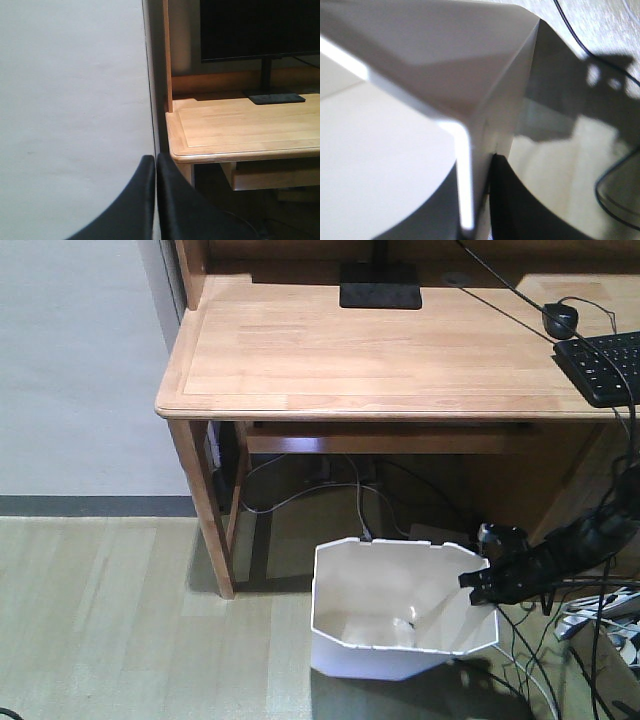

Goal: Move trash bin to bedside with robot
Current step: 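Close the right gripper on the bin rim and lift it, then turn the base away from the desk carrying the bin in the right gripper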

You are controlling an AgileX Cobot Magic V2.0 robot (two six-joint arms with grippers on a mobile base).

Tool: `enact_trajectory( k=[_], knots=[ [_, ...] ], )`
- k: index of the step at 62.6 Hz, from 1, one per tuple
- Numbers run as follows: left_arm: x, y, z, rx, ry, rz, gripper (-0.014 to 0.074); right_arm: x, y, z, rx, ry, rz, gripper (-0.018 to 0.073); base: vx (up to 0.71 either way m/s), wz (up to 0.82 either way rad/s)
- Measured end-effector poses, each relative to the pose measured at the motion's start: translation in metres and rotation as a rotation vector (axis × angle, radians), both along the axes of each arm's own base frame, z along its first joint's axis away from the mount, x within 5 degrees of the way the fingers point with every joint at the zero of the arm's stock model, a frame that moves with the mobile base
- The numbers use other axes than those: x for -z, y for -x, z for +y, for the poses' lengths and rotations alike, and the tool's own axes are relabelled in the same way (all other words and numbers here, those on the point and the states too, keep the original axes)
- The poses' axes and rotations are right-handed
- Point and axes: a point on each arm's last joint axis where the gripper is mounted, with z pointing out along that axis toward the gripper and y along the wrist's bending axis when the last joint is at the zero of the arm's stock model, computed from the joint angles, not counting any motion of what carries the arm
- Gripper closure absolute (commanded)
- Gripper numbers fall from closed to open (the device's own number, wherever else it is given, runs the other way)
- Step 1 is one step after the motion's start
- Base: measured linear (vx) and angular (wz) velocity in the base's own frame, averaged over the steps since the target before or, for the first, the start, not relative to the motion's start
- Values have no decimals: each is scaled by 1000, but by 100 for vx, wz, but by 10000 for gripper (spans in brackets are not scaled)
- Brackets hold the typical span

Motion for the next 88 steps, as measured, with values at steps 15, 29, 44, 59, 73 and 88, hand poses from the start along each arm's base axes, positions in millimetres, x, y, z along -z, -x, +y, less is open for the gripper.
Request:
enact_trajectory(
  k=[15, 29, 44, 59, 73, 88],
  knots=[
    [0, 0, 0, 0, 0, 0, 603, -63, 16, 3, -46, -88, -51, 564, 0, 0],
    [0, 0, 0, 0, 0, 0, 603, -116, 30, 11, -179, -131, -94, 564, 0, 0],
    [0, 0, 0, 0, 0, 0, 603, -147, 32, 15, -250, -158, -138, 564, 0, 0],
    [0, 0, 0, 0, 0, 0, 603, -149, 30, 14, -245, -140, -148, 564, 0, 0],
    [0, 0, 0, 0, 0, 0, 603, -148, 29, 11, -232, -107, -153, 564, 0, 0],
    [0, 0, 0, 0, 0, 0, 603, -148, 29, 11, -233, -110, -152, 564, 0, 0]
  ],
)
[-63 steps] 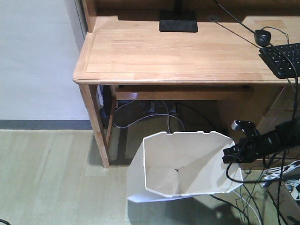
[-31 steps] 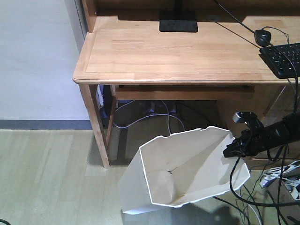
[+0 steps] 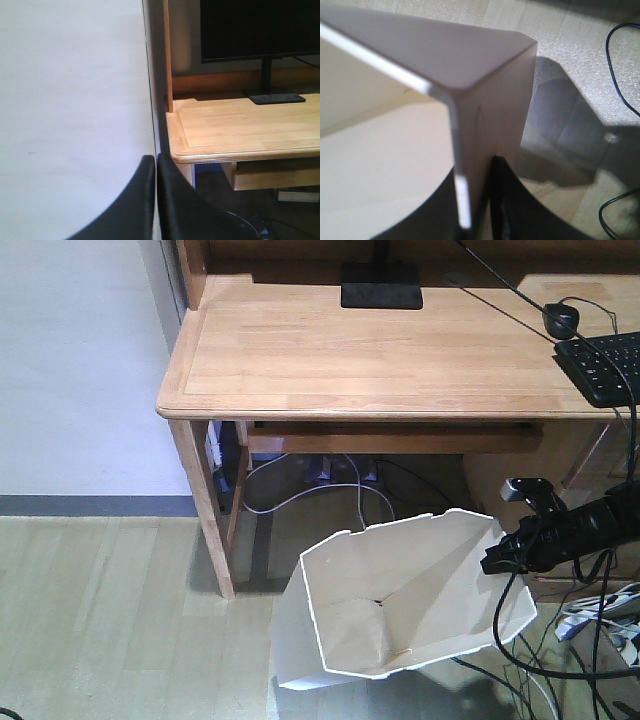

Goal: Move trash bin to bedside with robot
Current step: 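Turn the base away from the desk carrying the bin in the right gripper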

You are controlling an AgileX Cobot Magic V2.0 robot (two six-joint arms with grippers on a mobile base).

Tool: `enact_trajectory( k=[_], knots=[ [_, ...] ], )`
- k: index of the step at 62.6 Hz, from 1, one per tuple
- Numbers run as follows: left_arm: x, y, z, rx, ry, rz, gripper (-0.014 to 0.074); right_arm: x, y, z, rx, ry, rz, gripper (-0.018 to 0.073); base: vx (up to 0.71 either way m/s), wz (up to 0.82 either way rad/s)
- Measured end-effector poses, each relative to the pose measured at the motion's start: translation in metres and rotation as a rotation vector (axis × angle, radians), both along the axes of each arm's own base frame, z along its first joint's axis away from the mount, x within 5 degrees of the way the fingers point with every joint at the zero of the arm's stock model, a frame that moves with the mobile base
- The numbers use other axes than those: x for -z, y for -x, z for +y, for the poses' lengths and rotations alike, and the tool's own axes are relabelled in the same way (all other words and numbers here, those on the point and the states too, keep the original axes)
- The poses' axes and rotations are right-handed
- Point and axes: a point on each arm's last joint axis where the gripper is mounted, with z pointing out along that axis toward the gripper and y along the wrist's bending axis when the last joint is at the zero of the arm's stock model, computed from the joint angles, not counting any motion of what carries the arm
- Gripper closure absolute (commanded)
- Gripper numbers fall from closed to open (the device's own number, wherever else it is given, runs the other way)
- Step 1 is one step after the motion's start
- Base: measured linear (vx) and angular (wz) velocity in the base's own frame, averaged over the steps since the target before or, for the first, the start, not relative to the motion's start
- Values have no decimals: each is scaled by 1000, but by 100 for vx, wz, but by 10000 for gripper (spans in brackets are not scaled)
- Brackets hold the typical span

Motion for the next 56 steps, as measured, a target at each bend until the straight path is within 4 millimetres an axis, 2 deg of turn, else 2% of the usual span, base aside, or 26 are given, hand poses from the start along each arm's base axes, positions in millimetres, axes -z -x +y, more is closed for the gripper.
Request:
enact_trajectory(
  k=[31, 56],
  knots=[
    [0, 0, 0, 0, 0, 0, 603, 0, 0, 0, 0, -3, 1, 564, -4, 14],
    [0, 0, 0, 0, 0, 0, 603, 0, 0, -1, 2, 0, 0, 564, -5, 50]
  ],
)
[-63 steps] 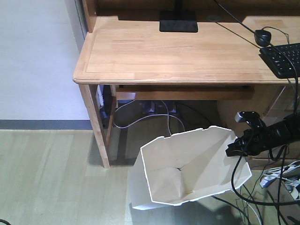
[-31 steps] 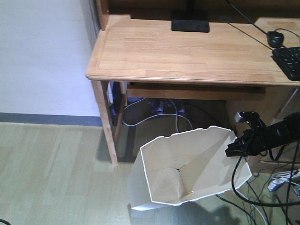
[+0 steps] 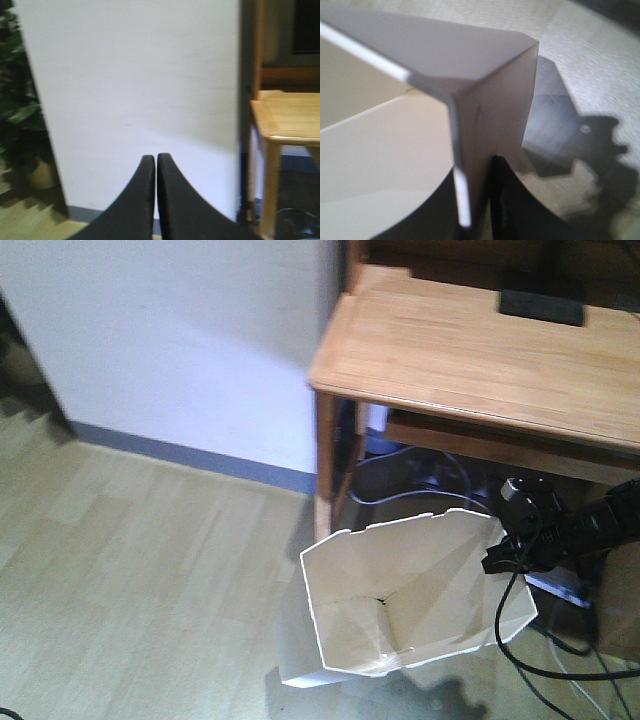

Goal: Move trash bin to bedside with robot
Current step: 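Turn the base away from the desk carrying the bin in the right gripper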

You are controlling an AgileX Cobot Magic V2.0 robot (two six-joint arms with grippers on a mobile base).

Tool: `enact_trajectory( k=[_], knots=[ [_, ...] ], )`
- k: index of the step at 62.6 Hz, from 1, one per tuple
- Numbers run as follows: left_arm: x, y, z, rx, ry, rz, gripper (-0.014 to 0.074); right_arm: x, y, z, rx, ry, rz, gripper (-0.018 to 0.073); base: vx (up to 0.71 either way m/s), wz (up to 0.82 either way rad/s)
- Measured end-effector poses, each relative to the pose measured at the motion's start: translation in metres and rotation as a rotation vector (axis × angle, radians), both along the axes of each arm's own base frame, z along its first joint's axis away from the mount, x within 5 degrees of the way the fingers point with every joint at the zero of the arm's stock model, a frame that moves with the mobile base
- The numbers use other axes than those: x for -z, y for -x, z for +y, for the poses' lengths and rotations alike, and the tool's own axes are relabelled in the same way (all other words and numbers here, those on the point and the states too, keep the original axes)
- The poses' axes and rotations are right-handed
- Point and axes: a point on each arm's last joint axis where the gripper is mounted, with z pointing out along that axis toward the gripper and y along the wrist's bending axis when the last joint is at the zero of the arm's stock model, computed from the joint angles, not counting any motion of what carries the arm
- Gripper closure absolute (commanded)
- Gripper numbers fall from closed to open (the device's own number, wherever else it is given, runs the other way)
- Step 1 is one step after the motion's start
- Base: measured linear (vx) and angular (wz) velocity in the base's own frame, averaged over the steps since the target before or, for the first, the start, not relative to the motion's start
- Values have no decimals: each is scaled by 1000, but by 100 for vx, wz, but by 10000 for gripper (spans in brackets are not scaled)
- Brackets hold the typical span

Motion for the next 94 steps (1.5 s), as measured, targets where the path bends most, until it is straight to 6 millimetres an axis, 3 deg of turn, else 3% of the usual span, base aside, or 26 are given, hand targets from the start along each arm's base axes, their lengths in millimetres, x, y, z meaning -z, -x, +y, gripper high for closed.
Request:
enact_trajectory(
  k=[94],
  knots=[
    [0, 0, 0, 0, 0, 0, 603, 0, 0, 1, 4, -9, 1, 564, 9, 59]
  ],
)
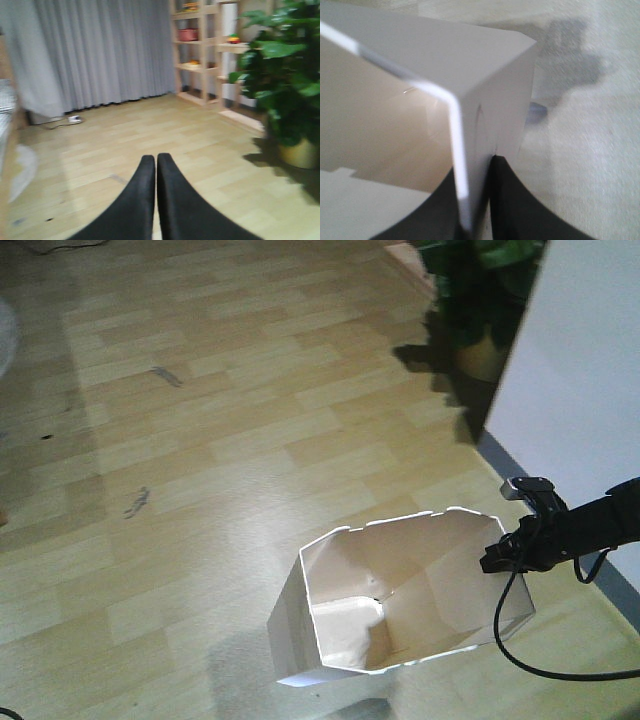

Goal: Move trash bin to bedside with robot
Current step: 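Turn the base away from the desk carrying the bin in the right gripper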

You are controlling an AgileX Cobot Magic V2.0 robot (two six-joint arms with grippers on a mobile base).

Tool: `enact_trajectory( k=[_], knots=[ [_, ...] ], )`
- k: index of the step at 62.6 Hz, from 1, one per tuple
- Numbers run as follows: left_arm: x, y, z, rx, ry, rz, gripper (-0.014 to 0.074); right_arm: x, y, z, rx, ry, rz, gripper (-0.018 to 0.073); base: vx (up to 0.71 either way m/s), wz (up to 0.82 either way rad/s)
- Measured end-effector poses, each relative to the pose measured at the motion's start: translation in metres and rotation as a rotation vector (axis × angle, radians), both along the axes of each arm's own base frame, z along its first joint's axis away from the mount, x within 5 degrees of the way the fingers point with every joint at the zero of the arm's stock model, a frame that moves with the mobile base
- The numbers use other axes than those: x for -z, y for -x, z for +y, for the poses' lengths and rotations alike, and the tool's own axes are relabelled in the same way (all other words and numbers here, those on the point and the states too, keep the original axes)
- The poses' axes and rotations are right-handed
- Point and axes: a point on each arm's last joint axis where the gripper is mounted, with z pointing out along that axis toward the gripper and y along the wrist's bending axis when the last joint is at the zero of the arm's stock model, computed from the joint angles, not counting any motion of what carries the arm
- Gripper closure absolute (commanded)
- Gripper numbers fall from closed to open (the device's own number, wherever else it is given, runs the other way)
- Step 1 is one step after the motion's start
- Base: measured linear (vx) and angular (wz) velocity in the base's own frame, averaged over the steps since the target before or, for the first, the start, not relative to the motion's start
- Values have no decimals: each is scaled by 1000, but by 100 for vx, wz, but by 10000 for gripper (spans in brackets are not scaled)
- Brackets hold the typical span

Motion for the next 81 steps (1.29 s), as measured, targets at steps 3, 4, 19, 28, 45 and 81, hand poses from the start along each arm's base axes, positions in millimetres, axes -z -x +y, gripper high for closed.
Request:
enact_trajectory(
  k=[3, 4, 19, 28, 45, 81],
  knots=[
    [0, 0, 0, 0, 0, 0, 603, 0, 0, 0, 1, 0, 0, 564, 16, 62],
    [0, 0, 0, 0, 0, 0, 603, 0, 0, 0, 2, -1, 0, 564, 17, 61],
    [0, 0, 0, 0, 0, 0, 603, 0, 0, 2, -6, -8, 2, 564, 17, 51],
    [0, 0, 0, 0, 0, 0, 603, -1, 0, 2, -9, -14, 3, 564, 21, 33],
    [0, 0, 0, 0, 0, 0, 603, -1, 1, 2, -9, -15, 4, 564, 27, 15],
    [0, 0, 0, 0, 0, 0, 603, 0, 0, 2, -9, -7, 3, 564, 32, 6]
  ],
)
